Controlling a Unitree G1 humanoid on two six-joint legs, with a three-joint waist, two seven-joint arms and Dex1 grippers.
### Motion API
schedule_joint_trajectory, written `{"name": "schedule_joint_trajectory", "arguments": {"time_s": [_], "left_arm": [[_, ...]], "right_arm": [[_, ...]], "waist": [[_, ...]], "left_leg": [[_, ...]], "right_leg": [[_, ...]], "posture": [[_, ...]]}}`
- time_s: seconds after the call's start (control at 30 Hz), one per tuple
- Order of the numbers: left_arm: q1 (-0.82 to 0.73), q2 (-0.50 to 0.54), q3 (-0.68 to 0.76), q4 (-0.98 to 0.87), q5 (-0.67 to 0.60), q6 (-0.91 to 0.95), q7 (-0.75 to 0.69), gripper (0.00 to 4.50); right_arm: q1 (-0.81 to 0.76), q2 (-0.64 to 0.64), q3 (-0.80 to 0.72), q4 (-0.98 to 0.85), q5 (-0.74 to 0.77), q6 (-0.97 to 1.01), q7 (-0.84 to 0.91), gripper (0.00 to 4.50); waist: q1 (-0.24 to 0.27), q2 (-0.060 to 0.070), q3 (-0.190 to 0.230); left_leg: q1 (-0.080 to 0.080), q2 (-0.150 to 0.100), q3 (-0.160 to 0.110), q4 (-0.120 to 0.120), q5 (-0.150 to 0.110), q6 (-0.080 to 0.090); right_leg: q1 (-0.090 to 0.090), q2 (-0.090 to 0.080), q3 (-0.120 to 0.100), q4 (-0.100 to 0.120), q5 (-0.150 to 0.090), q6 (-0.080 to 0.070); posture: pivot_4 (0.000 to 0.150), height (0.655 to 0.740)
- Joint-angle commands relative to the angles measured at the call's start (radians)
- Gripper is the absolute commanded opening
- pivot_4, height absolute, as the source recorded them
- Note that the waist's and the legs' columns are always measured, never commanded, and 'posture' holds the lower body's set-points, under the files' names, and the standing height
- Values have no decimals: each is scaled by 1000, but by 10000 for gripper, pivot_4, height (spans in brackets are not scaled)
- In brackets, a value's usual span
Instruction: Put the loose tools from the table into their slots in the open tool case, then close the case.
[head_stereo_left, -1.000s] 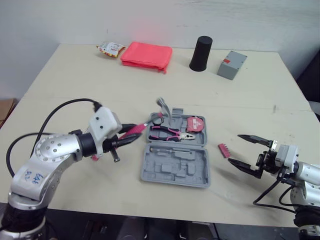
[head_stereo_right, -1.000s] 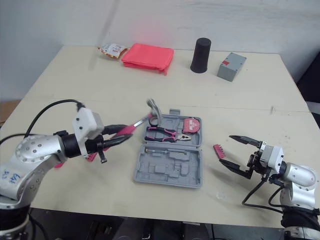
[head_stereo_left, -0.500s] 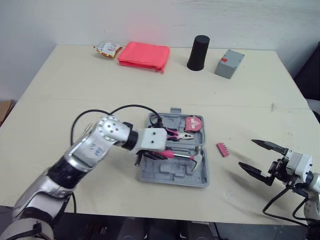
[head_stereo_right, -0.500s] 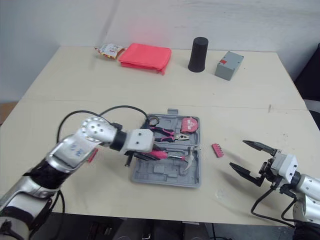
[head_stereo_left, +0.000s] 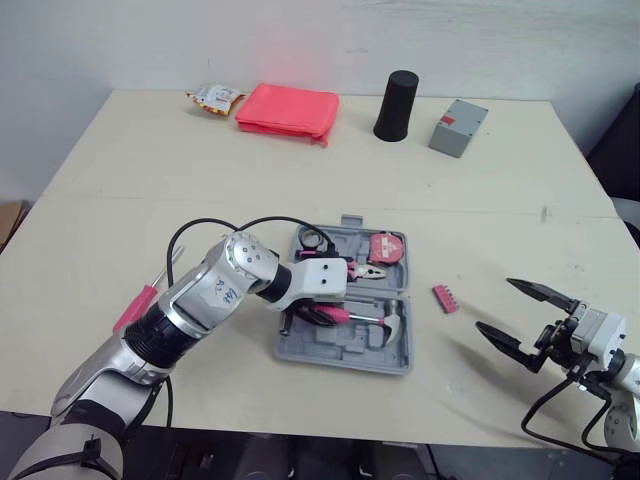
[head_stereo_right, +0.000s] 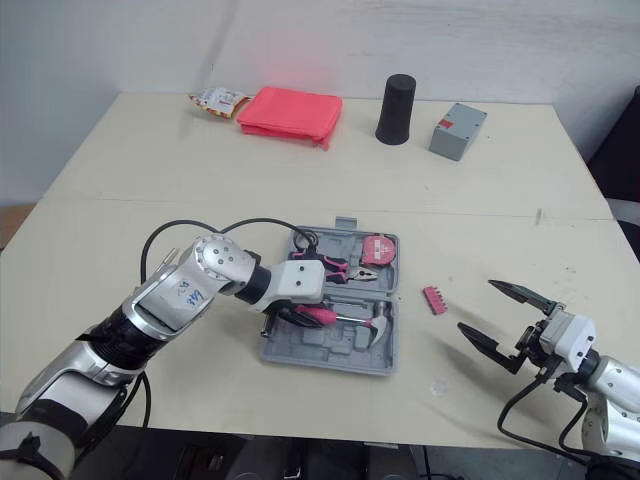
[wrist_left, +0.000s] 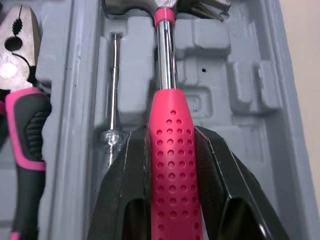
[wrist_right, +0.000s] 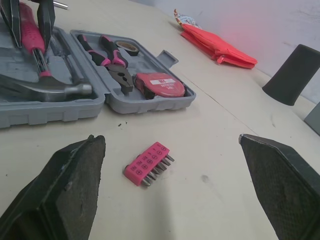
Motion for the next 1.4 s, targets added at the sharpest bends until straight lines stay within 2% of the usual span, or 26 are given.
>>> {"name": "schedule_joint_trajectory", "arguments": {"time_s": [0.03,0.3,0.37,0.4,0.53,0.63,0.7,0.73,0.8,0.87,1.0,1.03,1.2,1.4], "left_arm": [[12,-16,-9,-9,34,6,43,5718],[16,-42,-3,32,51,-16,66,5718],[10,-34,18,4,43,-39,61,16043],[8,-22,20,-18,25,-32,36,19047],[-7,39,47,-76,2,-93,-33,37277],[5,0,151,-106,-113,-70,-42,37277],[47,-45,224,-71,-137,-157,12,37277],[71,-59,246,-55,-136,-206,31,33008],[115,-123,309,-20,-160,-266,95,29223],[166,-164,349,6,-179,-315,129,20470],[261,-183,329,40,-148,-399,150,2331],[277,-191,323,42,-148,-407,159,477],[331,-209,288,43,-146,-408,166,477],[360,-194,245,95,-83,-409,200,477]], "right_arm": [[0,5,0,-37,-4,-12,-12,45000],[-10,-4,-1,-32,-5,-11,-11,45000],[-7,-5,-2,-34,-6,-10,-13,45000],[-6,-5,-2,-36,-6,-8,-14,45000],[-10,-1,10,-67,2,20,-23,45000],[-19,2,11,-69,-1,30,-31,45000],[-18,6,14,-74,-3,33,-35,45000],[-15,8,15,-76,-4,32,-37,45000],[-10,9,17,-80,-4,32,-40,45000],[-5,10,18,-83,-5,31,-42,45000],[-4,9,15,-83,-8,29,-51,45000],[-5,8,15,-82,-9,29,-53,45000],[-5,5,15,-81,-11,31,-60,45000],[-1,2,16,-88,-15,38,-68,45000]], "waist": [[2,0,0],[3,0,0],[3,0,0],[3,0,0],[-6,0,0],[-5,0,0],[-4,0,0],[-3,0,0],[-3,0,0],[-2,0,0],[-3,0,0],[-3,0,0],[1,0,0],[3,0,0]], "left_leg": [[0,0,0,0,0,0],[0,0,-1,2,0,1],[0,0,-1,2,0,1],[0,0,-1,2,0,1],[0,0,-1,2,0,1],[0,0,-1,3,0,1],[0,0,-1,3,-1,1],[0,0,-2,4,-1,1],[0,0,-2,4,-1,1],[-1,0,-2,4,-1,1],[0,0,-2,4,-1,1],[0,0,-2,4,-1,1],[0,-1,-2,4,-1,2],[0,-1,-2,4,-1,2]], "right_leg": [[0,0,0,0,0,0],[2,0,0,0,0,0],[2,0,0,0,0,0],[2,0,0,0,0,0],[1,0,0,0,0,0],[1,0,-1,0,0,0],[2,-1,-1,1,0,0],[2,-1,-1,1,0,0],[2,-1,-2,0,0,0],[2,-1,-2,0,0,0],[2,-1,-2,1,0,1],[2,-1,-2,1,0,1],[2,-2,-2,1,0,1],[2,-1,-2,1,1,1]], "posture": [[1500,7400],[1500,7400],[1500,7400],[1500,7400],[1500,7400],[1500,7400],[1500,7400],[1500,7400],[1500,7400],[1500,7400],[1500,7400],[1500,7400],[1500,7400],[1500,7400]]}}
